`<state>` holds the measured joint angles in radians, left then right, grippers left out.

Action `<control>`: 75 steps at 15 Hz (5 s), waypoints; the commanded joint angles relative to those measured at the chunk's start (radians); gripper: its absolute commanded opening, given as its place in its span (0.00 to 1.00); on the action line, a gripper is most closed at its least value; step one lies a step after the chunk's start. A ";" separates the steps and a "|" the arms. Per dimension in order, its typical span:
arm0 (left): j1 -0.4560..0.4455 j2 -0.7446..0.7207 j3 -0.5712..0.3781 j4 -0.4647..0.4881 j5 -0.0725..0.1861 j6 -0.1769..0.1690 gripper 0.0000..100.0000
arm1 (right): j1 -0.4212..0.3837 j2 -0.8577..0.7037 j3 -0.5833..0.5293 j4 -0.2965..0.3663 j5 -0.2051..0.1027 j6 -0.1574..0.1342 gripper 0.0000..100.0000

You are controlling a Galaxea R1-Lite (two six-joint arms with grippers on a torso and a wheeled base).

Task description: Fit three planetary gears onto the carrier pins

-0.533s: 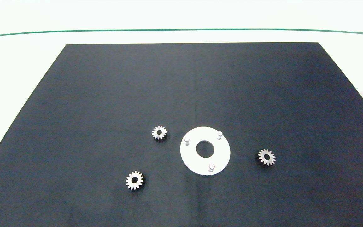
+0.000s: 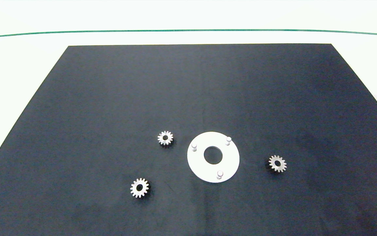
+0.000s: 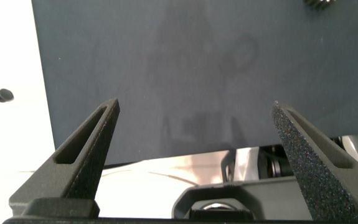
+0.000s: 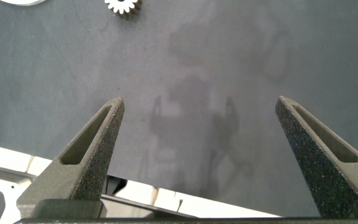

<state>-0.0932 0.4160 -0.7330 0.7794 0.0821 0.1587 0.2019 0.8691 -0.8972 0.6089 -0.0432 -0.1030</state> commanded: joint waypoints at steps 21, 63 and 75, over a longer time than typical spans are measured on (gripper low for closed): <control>0.009 0.104 -0.071 0.139 0.001 -0.004 1.00 | 0.172 0.585 -0.160 -0.107 -0.037 -0.046 1.00; 0.003 0.110 -0.141 0.181 0.001 -0.001 1.00 | 0.272 0.820 -0.267 -0.178 -0.083 -0.041 0.37; 0.001 0.109 -0.143 0.192 0.001 -0.001 1.00 | 0.272 0.815 -0.266 -0.176 -0.084 -0.040 0.13</control>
<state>-0.0917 0.5243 -0.8751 0.9655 0.0821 0.1572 0.4738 1.6857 -1.1623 0.4304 -0.1255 -0.1417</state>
